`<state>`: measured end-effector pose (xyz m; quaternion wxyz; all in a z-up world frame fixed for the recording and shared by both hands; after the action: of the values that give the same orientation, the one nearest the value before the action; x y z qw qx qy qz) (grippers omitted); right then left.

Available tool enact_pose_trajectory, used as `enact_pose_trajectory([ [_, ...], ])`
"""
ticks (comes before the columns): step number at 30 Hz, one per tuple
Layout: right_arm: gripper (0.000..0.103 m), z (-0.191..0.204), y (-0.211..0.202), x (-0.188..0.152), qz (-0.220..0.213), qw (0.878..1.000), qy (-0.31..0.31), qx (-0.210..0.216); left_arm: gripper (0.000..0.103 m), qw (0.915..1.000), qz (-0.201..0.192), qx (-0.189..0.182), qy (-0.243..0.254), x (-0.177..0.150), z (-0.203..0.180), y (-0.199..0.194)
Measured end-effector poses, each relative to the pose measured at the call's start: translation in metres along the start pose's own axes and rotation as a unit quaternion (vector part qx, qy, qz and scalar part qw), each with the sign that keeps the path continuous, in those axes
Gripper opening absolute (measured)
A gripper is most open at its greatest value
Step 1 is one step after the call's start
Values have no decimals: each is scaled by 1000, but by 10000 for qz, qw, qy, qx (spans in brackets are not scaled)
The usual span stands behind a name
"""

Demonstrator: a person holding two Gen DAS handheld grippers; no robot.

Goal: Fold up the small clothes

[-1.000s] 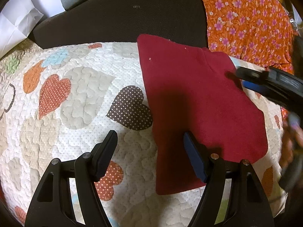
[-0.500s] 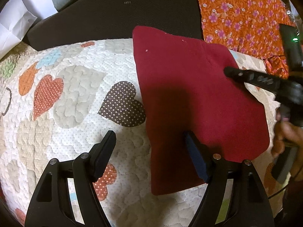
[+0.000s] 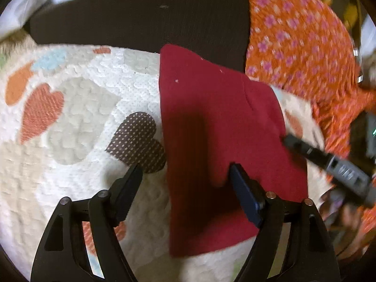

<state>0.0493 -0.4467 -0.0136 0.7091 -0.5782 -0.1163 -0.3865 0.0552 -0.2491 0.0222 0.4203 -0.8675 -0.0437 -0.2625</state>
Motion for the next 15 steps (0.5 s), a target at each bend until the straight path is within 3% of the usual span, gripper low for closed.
enact_pose_trajectory([
  [2,71,-9,15,0,140,9994,289,129,83,9997,-33,-163,-154,3,3,10],
  [4,72,-14,32,-3,331,9969,614,361,87,9992,40,-310,-229,6,3,22],
  [6,72,-13,38,-3,252,9934,822,759,87,9975,203,-545,-390,7,4,38],
  [7,67,-11,39,-2,184,9943,745,742,87,9962,240,-669,-510,7,5,43],
  [8,54,-7,38,-1,177,9951,619,748,87,9948,255,-800,-571,6,5,45],
  [9,52,-3,35,0,152,9959,544,700,84,9939,270,-898,-575,5,4,47],
  [10,43,0,30,0,139,9966,475,662,74,9937,273,-954,-522,4,2,46],
  [11,37,4,24,1,114,9973,369,624,72,9943,276,-937,-430,3,-1,42],
  [13,34,14,8,1,60,9977,188,653,62,9959,285,-818,-249,1,-8,31],
  [15,34,24,-10,-5,89,9974,49,719,59,9957,360,-818,-235,-5,-14,16],
])
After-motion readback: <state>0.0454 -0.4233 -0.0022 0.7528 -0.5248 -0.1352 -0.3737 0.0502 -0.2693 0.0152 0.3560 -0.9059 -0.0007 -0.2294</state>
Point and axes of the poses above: each gripper's, at about its wrist camera, not at the fingertips, and y roughly the way its jaws point, z to its left, x to its top, the point moved 6 cm from there along y, roughly the way its jaws point, and after that the axes turned 11 degrees about -x, right-handed, at the moved point
